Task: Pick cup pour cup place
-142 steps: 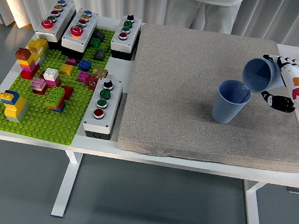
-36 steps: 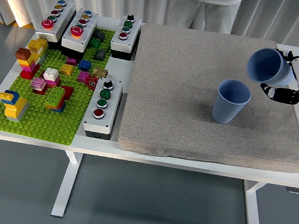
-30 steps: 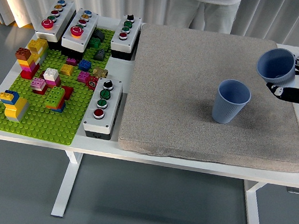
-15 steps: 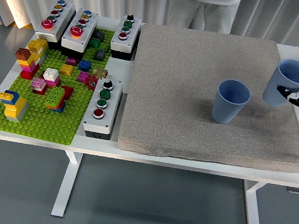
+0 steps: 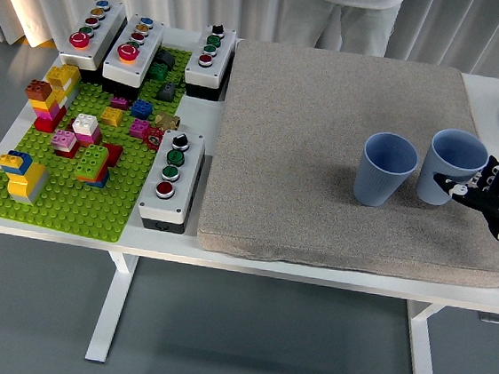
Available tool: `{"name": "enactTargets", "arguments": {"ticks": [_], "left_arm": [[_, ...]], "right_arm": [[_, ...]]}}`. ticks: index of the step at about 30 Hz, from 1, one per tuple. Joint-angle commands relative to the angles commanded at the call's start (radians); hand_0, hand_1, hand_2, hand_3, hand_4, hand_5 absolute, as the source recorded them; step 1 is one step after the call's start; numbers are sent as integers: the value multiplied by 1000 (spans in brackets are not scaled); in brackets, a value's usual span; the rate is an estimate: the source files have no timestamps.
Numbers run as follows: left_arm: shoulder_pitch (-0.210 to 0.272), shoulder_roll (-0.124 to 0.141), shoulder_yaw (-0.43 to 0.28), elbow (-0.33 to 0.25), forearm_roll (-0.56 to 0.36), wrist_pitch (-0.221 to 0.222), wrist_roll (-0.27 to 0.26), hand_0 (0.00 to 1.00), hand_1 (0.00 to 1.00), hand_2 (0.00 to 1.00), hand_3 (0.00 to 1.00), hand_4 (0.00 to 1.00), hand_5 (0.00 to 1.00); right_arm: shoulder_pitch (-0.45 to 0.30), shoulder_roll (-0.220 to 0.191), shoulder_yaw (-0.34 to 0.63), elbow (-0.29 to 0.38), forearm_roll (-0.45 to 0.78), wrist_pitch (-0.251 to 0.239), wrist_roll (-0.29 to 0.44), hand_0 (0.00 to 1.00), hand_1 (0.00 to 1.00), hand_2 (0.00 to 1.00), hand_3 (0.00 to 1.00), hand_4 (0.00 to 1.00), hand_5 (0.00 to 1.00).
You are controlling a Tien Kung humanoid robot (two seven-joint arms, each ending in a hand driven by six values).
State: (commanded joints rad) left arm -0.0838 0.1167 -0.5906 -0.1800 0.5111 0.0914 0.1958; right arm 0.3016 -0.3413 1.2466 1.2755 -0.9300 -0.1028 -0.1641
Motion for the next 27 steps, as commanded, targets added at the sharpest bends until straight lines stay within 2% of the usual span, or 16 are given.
{"name": "enactTargets", "arguments": {"ticks": [17,27], "left_arm": [[1,0,17,0,-10,-1,-1,723,770,823,663,506,943],[2,0,17,0,-8,-2,-1,723,769,823,662,506,943]], "right_arm": [[-13,1,5,-20,-14,11,15,793,657,528,544,580,2],[-15,7,-21,-49,-56,-10,59,791,657,526,543,580,2]]}}
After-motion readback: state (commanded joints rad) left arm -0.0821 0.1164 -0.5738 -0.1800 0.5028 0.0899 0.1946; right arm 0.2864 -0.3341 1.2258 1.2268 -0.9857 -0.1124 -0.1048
